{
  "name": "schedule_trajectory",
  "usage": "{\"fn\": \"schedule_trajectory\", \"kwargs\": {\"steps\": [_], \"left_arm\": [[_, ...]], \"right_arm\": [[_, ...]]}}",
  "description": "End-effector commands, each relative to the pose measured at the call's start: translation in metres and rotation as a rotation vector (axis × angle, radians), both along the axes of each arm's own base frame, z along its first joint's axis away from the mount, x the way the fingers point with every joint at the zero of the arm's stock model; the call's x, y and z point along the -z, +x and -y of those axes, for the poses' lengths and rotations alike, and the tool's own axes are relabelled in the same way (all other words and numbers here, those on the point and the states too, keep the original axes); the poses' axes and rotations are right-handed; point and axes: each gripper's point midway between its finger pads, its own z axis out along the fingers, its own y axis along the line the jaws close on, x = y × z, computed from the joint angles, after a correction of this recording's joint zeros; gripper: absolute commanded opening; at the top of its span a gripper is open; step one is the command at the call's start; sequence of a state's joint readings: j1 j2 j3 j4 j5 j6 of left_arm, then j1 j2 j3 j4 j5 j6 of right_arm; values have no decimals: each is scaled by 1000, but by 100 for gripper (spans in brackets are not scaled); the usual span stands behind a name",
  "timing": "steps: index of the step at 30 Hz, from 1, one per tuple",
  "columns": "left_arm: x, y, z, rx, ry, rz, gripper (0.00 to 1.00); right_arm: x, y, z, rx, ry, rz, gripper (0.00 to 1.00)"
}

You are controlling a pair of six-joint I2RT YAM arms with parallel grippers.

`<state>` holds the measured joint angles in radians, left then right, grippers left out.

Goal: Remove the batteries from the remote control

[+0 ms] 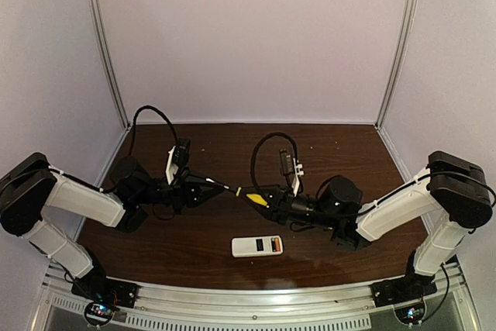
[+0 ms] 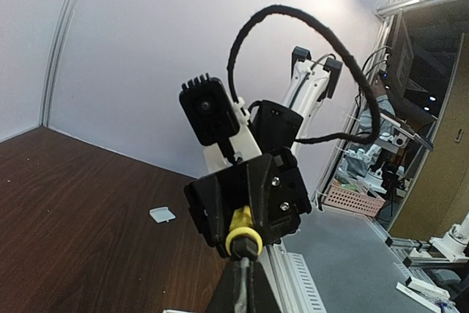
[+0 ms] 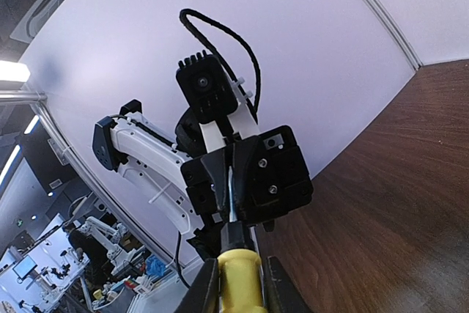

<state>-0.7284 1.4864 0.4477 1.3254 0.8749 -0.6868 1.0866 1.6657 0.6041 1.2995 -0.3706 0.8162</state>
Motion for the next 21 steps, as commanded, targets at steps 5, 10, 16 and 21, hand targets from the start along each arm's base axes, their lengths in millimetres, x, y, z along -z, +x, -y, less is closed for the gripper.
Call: {"fn": "schedule_trajectory", "kwargs": {"steps": [5, 10, 16, 21], "left_arm": [[-46, -12, -17, -37, -186, 220, 0], [-45, -10, -16, -41, -182, 220, 0], [-42, -6, -13, -56, -170, 219, 0], [-38, -2, -13, -79, -153, 226, 39]], "right_arm": [[-21, -2, -2, -17, 60, 37, 15], [-21, -2, -3, -20, 57, 37, 9], [-18, -2, -2, -16, 47, 31, 0], [-13, 1, 2, 14, 10, 26, 0]]}}
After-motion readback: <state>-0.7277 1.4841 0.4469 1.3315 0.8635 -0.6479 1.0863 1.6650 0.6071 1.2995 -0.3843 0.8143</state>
